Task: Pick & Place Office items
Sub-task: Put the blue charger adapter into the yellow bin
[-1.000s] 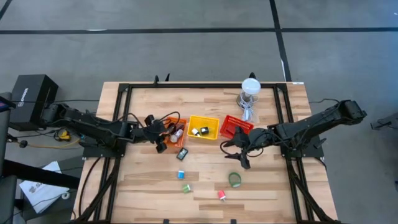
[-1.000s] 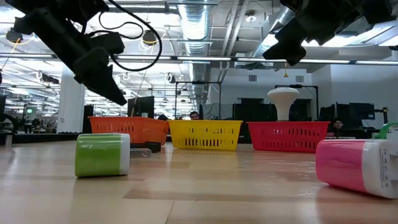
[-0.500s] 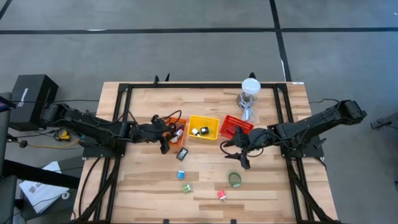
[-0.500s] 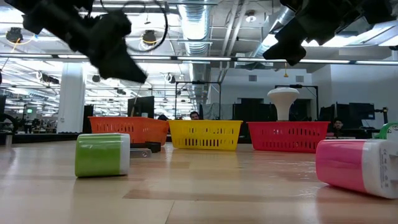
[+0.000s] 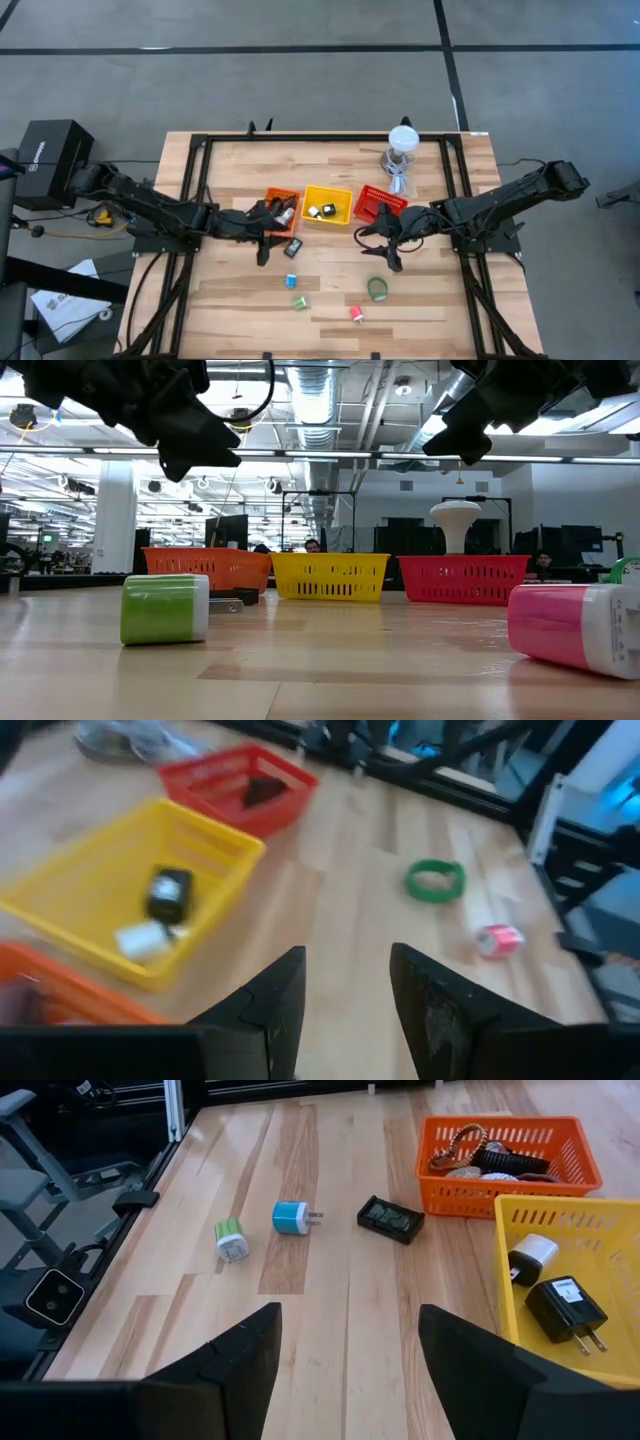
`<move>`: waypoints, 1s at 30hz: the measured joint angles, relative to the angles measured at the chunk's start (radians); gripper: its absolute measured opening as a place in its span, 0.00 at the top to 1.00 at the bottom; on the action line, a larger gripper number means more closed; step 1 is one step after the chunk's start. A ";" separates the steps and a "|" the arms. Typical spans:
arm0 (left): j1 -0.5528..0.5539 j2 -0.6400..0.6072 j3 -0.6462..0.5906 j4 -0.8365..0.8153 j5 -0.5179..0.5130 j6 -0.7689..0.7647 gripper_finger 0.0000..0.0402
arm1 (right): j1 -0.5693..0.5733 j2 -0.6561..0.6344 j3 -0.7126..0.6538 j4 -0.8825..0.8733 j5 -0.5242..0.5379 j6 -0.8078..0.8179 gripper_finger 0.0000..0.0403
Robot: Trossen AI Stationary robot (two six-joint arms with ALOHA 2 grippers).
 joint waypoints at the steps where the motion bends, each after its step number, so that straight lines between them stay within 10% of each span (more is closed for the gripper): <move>1: -0.019 0.017 0.000 0.013 0.000 -0.022 0.64 | 0.000 0.000 0.000 0.001 0.000 0.000 0.44; 15: -0.182 0.366 0.187 0.044 0.107 -0.255 0.64 | 0.000 0.000 0.000 0.009 0.000 0.000 0.44; 21: -0.189 0.403 0.185 -0.042 0.277 -0.448 0.64 | 0.000 0.000 0.000 0.025 0.000 0.000 0.44; 30: -0.166 0.381 0.185 -0.101 0.266 -0.481 0.63 | 0.000 0.000 0.000 0.023 0.000 0.000 0.44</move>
